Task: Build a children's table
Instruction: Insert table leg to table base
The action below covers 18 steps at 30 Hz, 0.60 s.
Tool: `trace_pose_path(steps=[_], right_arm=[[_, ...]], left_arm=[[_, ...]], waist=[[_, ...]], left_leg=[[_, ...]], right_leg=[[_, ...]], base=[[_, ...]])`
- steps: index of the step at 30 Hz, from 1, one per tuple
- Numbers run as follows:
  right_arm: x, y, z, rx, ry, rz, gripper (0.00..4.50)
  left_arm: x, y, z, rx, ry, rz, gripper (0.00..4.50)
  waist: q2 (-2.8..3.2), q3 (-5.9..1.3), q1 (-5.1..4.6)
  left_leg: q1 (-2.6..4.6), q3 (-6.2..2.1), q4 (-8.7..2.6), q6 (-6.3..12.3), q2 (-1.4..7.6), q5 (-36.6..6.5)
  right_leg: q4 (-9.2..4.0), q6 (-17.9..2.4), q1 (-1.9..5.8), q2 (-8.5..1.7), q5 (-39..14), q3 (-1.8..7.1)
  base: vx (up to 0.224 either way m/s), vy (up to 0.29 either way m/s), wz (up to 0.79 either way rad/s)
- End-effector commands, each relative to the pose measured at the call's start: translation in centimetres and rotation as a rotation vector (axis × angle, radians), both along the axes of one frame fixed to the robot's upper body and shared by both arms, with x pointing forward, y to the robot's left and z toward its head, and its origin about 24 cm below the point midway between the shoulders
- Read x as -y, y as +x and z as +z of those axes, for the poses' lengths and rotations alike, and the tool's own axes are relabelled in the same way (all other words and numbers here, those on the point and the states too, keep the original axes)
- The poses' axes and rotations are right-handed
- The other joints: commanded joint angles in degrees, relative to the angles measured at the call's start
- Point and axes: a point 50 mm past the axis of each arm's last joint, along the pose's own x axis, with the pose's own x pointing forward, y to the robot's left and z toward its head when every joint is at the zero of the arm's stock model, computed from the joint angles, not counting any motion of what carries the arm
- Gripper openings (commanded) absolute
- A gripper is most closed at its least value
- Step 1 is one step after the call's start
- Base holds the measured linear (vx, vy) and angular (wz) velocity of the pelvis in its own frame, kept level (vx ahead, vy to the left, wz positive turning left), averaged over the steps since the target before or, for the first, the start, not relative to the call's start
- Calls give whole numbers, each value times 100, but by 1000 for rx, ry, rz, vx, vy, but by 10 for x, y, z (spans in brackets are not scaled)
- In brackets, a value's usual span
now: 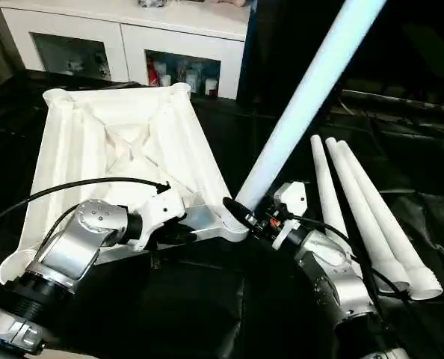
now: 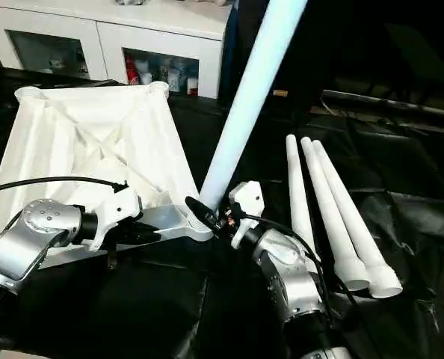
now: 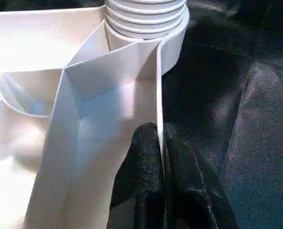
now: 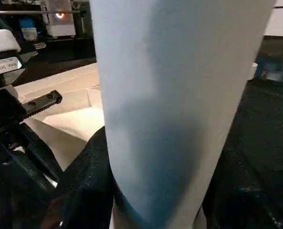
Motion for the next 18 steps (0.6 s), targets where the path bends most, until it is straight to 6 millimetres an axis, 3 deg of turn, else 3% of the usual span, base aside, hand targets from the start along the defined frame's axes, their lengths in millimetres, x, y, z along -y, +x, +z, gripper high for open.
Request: trace_pose_path(steps=[1, 8, 13, 18], right_arm=[[5, -4, -20, -120, -119, 57, 193], [-1, 8, -14, -158, -130, 125, 193], [4, 12, -14, -181, -158, 172, 193], [8, 5, -18, -185, -162, 259, 193]], left_arm=[[0, 8, 11, 57, 12, 6, 0], [-2, 8, 11, 57, 16, 7, 0], [-2, 7, 12, 64, 10, -1, 0], [1, 3, 11, 44, -17, -51, 0]], waist=[[161, -338, -30], [117, -334, -41], [121, -333, -38], [137, -356, -24]], left_leg=[[41, -125, -589, -129, 364, -1709], [49, -128, -580, -115, 368, -1724], [41, -128, -576, -95, 366, -1677], [42, -113, -571, -66, 378, -1484]], right_leg=[[-486, -986, 234, -565, -2241, 363], [-526, -892, 207, -586, -2595, 362], [-533, -853, 211, -586, -2678, 357], [-493, -961, 219, -577, -2226, 364]], base=[[0, 0, 0], [0, 0, 0], [0, 0, 0], [0, 0, 0]])
